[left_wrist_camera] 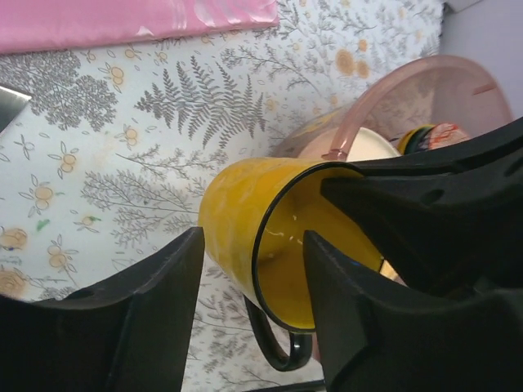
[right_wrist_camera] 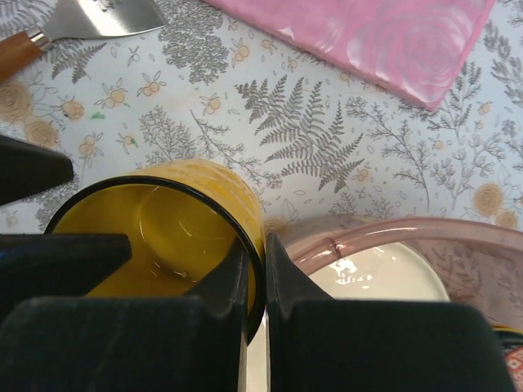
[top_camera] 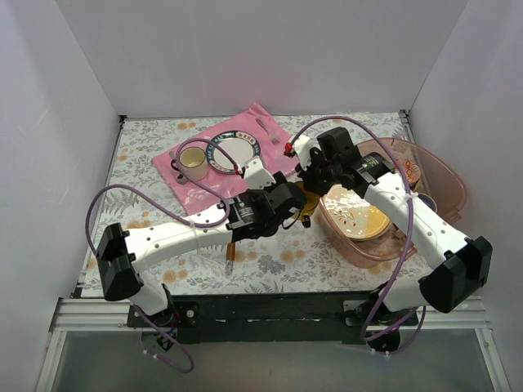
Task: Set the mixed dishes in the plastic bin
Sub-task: Pick up the cup at the center of the board, then place the cup in the plastic bin.
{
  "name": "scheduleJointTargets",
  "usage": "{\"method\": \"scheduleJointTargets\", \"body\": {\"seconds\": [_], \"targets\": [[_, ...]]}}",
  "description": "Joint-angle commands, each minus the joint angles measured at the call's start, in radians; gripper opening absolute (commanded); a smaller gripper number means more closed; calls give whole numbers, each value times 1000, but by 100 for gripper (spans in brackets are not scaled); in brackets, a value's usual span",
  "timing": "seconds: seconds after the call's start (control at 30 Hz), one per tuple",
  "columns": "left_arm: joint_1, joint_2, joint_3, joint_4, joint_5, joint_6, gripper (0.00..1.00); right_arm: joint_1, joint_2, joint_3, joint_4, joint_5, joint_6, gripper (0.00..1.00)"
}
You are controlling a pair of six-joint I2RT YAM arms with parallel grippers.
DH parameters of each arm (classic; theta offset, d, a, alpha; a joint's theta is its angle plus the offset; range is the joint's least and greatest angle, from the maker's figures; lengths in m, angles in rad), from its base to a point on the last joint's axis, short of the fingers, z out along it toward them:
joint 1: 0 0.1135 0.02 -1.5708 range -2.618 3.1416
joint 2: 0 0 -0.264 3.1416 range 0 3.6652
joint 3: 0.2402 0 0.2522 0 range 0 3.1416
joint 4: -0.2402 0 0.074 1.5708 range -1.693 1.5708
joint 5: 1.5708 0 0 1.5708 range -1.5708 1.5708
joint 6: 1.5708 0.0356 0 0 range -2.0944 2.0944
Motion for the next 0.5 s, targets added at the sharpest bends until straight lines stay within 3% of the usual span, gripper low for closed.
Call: {"method": "scheduleJointTargets", "body": {"seconds": [0.0,0.3,0.47], "targets": [[-6,-145,-84,167,-1,56,57,-58,-29,61,7,-186,7,1],[-4,-352,-285,416,113,292,95,-268,-80,72,-5,-429,14,1],[8,-508,-434,609,217,518,98,-442,-135,75,-16,-538,3,1]]}}
